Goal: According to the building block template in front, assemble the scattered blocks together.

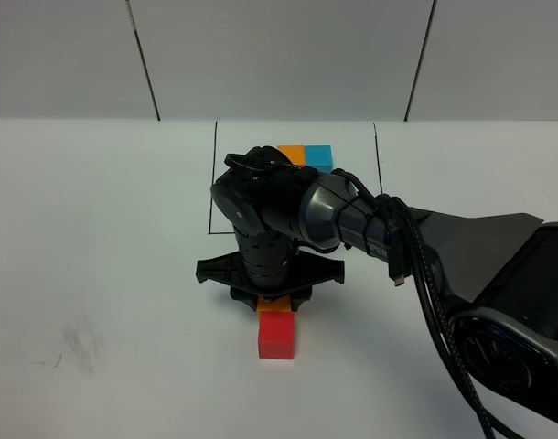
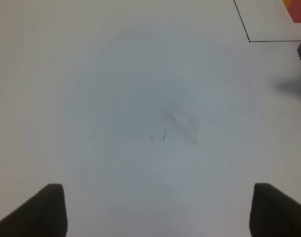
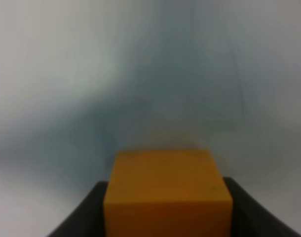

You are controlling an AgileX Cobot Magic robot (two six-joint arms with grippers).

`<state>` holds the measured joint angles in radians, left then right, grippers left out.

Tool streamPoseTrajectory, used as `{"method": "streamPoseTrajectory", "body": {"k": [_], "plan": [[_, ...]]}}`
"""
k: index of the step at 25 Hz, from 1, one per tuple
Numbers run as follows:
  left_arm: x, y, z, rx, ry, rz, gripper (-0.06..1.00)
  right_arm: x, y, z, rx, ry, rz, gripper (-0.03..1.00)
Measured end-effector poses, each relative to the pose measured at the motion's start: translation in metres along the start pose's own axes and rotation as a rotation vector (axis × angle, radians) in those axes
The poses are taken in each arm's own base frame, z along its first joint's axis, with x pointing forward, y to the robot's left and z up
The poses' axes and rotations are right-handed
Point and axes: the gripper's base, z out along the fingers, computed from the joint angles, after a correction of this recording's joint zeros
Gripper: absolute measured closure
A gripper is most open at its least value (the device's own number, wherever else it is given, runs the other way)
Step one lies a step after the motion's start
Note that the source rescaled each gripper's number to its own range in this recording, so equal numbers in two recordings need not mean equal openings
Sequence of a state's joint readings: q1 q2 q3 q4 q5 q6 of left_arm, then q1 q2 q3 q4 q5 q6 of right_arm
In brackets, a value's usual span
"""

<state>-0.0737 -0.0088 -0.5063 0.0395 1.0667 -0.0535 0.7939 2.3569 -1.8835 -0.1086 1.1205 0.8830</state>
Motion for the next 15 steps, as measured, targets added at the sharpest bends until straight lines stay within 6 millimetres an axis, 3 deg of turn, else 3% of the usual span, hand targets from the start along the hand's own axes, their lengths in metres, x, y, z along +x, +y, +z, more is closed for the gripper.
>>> {"method": "streamPoseTrajectory", "body": {"k": [15], "plan": [[0.0000,0.0000,0.0000,0.000,0.000,-0.001,0.30,0.0006,-0.0002,0.0057,0.015,0.010,0.002,0.96]]}}
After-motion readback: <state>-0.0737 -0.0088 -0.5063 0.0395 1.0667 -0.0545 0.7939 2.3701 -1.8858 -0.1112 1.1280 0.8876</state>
